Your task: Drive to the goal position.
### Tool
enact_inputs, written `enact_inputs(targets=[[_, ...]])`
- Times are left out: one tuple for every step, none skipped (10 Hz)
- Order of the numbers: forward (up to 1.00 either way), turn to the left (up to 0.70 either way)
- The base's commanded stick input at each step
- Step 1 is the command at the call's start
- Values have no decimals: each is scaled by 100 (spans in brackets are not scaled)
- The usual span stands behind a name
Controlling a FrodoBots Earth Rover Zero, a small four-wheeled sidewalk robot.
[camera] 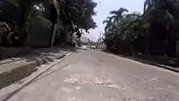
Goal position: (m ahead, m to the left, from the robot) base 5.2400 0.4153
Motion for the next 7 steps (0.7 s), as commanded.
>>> enact_inputs(targets=[[100, 3], [100, 3], [100, 3], [100, 3], [100, -9], [100, -27], [100, -30]])
